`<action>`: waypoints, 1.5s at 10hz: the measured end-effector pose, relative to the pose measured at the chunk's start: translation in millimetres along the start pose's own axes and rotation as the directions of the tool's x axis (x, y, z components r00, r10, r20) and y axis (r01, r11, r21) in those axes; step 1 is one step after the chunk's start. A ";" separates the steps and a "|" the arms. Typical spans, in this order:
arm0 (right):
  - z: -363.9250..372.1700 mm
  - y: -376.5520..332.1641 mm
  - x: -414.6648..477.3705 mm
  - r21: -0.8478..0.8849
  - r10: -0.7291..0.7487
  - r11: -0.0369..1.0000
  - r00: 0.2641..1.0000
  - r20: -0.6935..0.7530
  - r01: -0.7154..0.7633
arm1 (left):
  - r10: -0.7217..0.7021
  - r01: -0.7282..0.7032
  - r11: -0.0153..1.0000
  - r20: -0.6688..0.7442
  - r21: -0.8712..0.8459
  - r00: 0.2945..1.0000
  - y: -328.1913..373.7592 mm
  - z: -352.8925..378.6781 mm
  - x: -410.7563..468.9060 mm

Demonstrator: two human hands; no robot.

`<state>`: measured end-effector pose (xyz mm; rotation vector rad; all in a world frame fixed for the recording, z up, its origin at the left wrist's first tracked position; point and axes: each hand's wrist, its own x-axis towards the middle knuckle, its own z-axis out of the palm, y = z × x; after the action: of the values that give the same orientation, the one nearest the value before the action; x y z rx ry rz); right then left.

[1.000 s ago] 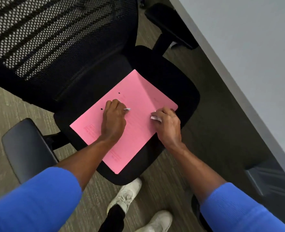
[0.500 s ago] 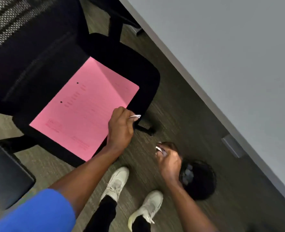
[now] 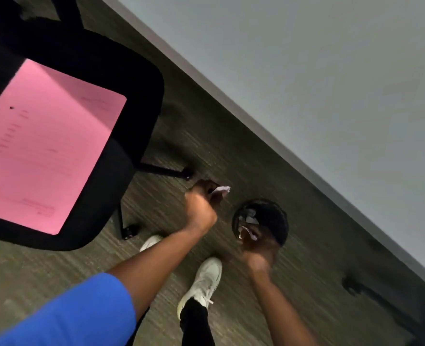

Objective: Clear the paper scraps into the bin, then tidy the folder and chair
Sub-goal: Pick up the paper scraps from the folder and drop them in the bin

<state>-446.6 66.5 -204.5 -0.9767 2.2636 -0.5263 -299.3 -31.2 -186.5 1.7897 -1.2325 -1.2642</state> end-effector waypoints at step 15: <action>1.2 134.5 94.5 -0.064 0.107 0.992 0.994 -0.019 -0.108 | -0.328 0.269 0.943 0.394 0.198 0.859 -87.5 177.7 -25.7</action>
<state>-565.4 82.6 -316.9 -0.8787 2.3444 -0.4175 -439.0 30.4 -315.4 1.9229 -1.3274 -1.8655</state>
